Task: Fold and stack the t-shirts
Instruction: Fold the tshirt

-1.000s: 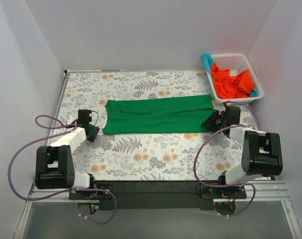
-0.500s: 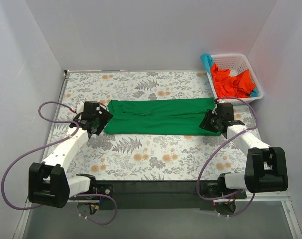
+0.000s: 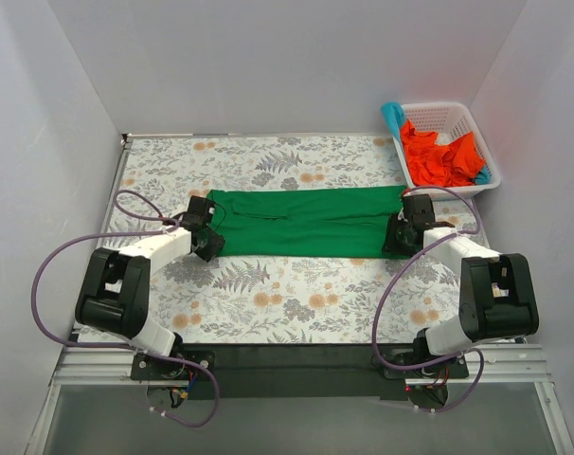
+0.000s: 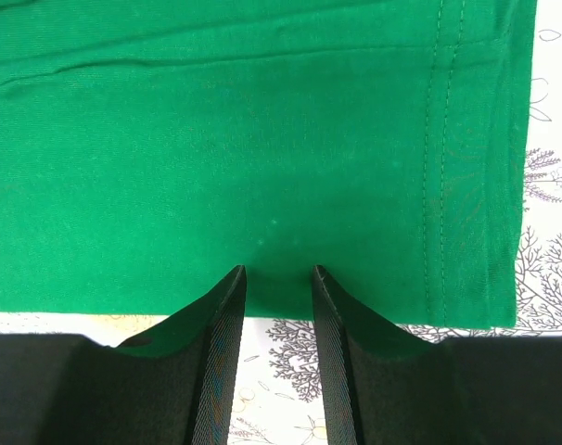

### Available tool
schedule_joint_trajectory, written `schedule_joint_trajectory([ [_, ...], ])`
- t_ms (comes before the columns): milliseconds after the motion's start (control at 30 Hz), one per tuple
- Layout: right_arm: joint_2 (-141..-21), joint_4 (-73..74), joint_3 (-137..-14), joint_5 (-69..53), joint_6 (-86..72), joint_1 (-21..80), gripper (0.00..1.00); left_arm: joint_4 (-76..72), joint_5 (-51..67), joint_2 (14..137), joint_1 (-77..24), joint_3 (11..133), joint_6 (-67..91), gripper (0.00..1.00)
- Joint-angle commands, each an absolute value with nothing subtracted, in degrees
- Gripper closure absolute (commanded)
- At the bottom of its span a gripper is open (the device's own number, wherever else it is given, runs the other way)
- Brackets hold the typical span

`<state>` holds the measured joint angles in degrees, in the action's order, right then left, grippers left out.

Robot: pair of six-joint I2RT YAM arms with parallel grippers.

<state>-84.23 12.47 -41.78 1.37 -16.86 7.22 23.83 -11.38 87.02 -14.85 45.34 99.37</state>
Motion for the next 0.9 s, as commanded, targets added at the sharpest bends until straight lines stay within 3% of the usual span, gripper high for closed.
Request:
schedule_joint_trajectory([
  [0,-84.7,18.0,-41.0,2.5,-15.7,7.5,0.58,26.5,-17.2,90.7,-14.4,45.5,101.5,0.74],
  [167,-85.7,25.7,-39.5,0.4,-14.8,9.6,0.58,28.3,-17.4,92.9,-6.2,45.6,99.4,0.77],
  [267,-83.2,29.0,-36.0,-3.8,-17.1,15.9,0.58,28.4,-17.1,96.4,-2.8,49.8,95.4,0.78],
  [500,-77.9,32.4,-34.0,-10.8,-30.1,44.7,0.58,31.3,-18.7,111.4,-1.0,69.9,89.4,0.77],
  [600,-76.7,35.8,-40.2,-9.4,-31.1,51.4,0.58,32.5,-19.3,118.2,-0.7,81.0,85.0,0.69],
  [667,-76.0,37.7,-43.4,-9.1,-29.0,52.5,0.58,33.6,-20.2,119.9,-0.7,87.7,82.9,0.55],
  [733,-74.6,40.1,-47.4,-4.4,-25.9,52.6,0.57,33.5,-20.8,119.3,-0.7,90.2,82.0,0.43],
  [867,-73.8,41.5,-51.3,5.1,-18.6,51.4,0.50,33.7,-20.6,114.1,-2.5,91.8,80.5,0.29],
])
